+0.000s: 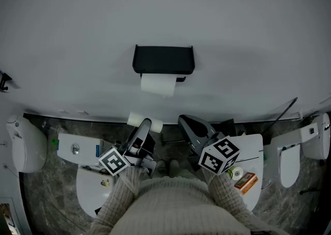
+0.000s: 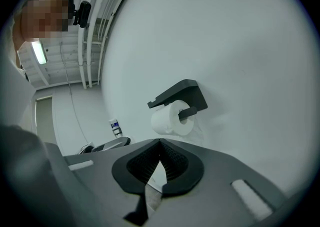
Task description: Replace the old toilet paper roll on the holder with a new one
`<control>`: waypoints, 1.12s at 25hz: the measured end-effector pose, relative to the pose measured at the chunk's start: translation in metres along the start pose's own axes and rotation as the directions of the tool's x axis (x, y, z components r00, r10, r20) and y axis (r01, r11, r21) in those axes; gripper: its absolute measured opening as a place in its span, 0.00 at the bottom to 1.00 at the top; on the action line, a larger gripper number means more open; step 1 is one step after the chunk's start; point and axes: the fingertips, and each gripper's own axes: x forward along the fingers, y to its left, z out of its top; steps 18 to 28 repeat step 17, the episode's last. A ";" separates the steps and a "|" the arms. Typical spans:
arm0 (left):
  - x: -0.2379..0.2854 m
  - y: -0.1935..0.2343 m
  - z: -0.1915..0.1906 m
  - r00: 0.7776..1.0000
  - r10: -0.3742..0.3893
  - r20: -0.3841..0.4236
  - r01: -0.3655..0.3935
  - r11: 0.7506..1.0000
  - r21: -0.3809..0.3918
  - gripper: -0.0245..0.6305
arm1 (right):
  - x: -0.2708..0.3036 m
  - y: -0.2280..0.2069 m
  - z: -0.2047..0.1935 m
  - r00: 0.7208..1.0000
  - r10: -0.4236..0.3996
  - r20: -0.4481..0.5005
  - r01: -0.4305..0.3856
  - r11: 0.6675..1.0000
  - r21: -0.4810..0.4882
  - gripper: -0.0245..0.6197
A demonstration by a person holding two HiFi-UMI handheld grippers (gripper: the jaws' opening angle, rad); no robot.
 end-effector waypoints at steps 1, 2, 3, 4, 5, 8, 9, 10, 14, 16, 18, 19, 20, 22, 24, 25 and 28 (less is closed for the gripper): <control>0.000 0.000 0.000 1.000 -0.001 -0.002 0.001 1.000 -0.002 0.30 | -0.001 -0.001 0.000 1.000 -0.001 0.001 0.001 1.000 0.001 0.03; 0.001 0.000 -0.001 1.000 -0.001 -0.006 0.001 1.000 -0.001 0.30 | -0.001 -0.001 -0.001 1.000 -0.003 0.001 0.003 1.000 0.003 0.03; 0.001 0.000 -0.001 1.000 0.000 -0.010 0.000 1.000 0.001 0.30 | -0.002 -0.002 -0.001 1.000 -0.005 0.001 0.005 1.000 0.004 0.03; 0.002 0.000 -0.002 1.000 0.001 -0.013 -0.001 1.000 0.003 0.30 | -0.003 -0.003 -0.001 1.000 -0.007 0.001 0.007 1.000 0.004 0.03; 0.002 0.001 -0.002 1.000 0.001 -0.015 -0.001 1.000 0.004 0.30 | -0.003 -0.004 -0.001 1.000 -0.008 0.001 0.008 1.000 0.004 0.03; 0.004 0.001 -0.003 1.000 -0.001 -0.020 0.001 1.000 0.002 0.30 | -0.004 -0.006 0.000 1.000 -0.013 -0.002 0.013 1.000 -0.002 0.03; 0.005 0.001 -0.003 1.000 -0.001 -0.020 0.001 1.000 -0.002 0.30 | -0.003 -0.007 0.000 1.000 -0.015 -0.003 0.015 1.000 -0.003 0.03; 0.005 0.002 -0.003 1.000 -0.001 -0.020 0.001 1.000 -0.005 0.30 | -0.003 -0.007 0.000 1.000 -0.015 -0.004 0.015 1.000 -0.003 0.03; 0.008 0.003 -0.003 1.000 -0.002 -0.022 0.001 1.000 -0.004 0.30 | 0.000 -0.008 0.002 1.000 -0.009 -0.009 0.009 1.000 -0.021 0.03; 0.009 0.004 -0.001 1.000 -0.001 -0.020 0.001 1.000 -0.002 0.30 | 0.001 -0.009 0.003 1.000 -0.008 -0.012 0.008 1.000 -0.026 0.03; 0.010 0.005 0.000 1.000 0.000 -0.019 0.000 1.000 -0.001 0.30 | 0.002 -0.010 0.003 1.000 -0.007 -0.013 0.007 1.000 -0.029 0.03; 0.010 0.005 0.000 1.000 0.000 -0.019 0.000 1.000 -0.001 0.30 | 0.002 -0.010 0.003 1.000 -0.007 -0.013 0.007 1.000 -0.029 0.03; 0.010 0.005 0.000 1.000 0.000 -0.019 0.000 1.000 -0.001 0.30 | 0.002 -0.010 0.003 1.000 -0.007 -0.013 0.007 1.000 -0.029 0.03; 0.010 0.005 0.000 1.000 0.000 -0.019 0.000 1.000 -0.001 0.30 | 0.002 -0.010 0.003 1.000 -0.007 -0.013 0.007 1.000 -0.029 0.03; 0.010 0.005 0.000 1.000 0.000 -0.019 0.000 1.000 -0.001 0.30 | 0.002 -0.010 0.003 1.000 -0.007 -0.013 0.007 1.000 -0.029 0.03; 0.010 0.005 0.000 1.000 0.000 -0.019 0.000 1.000 -0.001 0.30 | 0.002 -0.010 0.003 1.000 -0.007 -0.013 0.007 1.000 -0.029 0.03; 0.010 0.005 0.000 1.000 0.000 -0.019 0.000 1.000 -0.001 0.30 | 0.002 -0.010 0.003 1.000 -0.007 -0.013 0.007 1.000 -0.029 0.03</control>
